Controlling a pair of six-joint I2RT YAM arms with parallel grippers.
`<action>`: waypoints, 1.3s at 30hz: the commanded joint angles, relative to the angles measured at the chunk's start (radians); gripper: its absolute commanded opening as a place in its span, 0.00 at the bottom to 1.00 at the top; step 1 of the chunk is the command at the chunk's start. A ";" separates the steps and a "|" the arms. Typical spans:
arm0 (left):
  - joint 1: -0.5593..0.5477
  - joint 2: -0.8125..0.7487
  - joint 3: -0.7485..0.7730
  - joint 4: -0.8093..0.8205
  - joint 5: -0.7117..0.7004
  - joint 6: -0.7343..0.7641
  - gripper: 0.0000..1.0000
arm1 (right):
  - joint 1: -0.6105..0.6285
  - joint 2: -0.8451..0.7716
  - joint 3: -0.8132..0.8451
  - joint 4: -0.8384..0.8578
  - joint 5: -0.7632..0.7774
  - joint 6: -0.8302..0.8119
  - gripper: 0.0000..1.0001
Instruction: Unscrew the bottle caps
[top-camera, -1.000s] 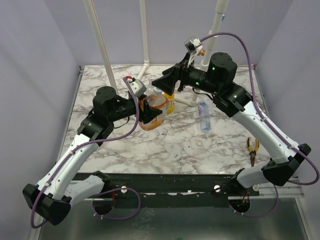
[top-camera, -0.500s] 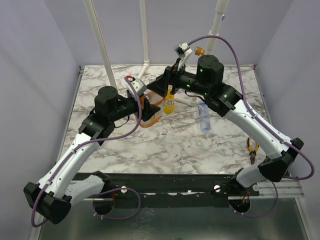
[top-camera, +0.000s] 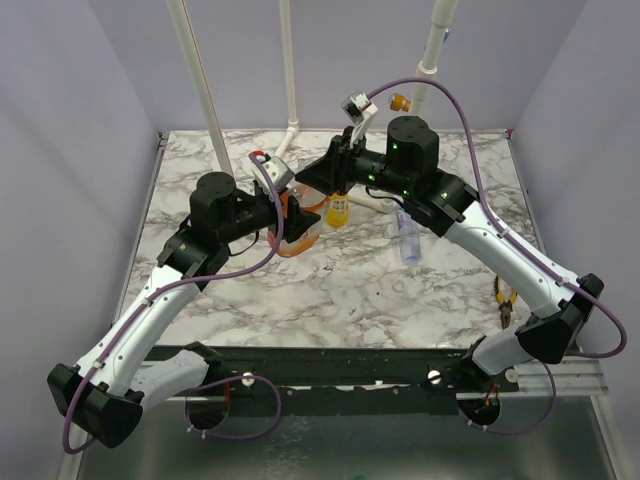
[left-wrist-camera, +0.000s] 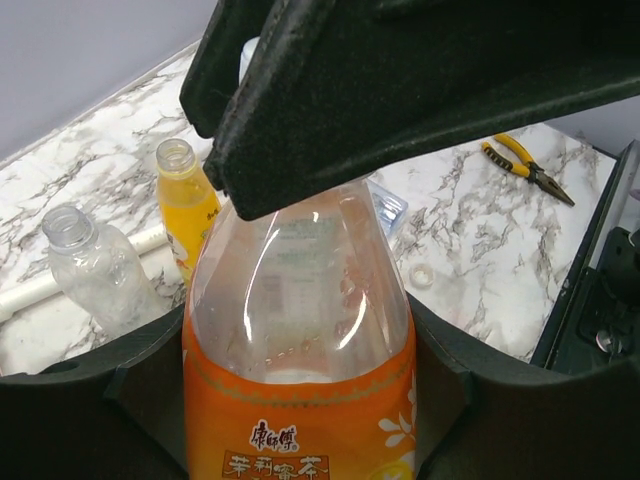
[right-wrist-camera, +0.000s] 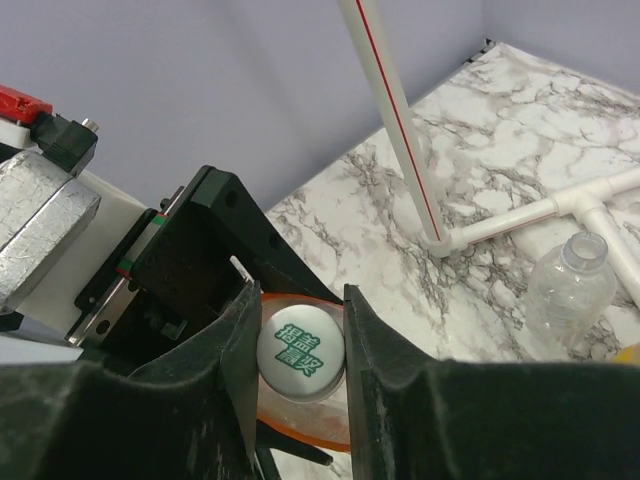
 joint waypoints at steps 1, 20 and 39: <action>-0.001 -0.008 0.000 0.007 0.000 -0.027 0.00 | 0.006 -0.014 -0.009 0.001 0.033 -0.014 0.26; -0.001 -0.005 0.023 0.034 0.593 -0.231 0.00 | 0.004 -0.225 -0.141 0.260 -0.556 -0.100 0.17; -0.001 -0.020 -0.010 0.012 0.606 -0.159 0.00 | 0.004 -0.231 -0.089 0.213 -0.617 -0.108 0.49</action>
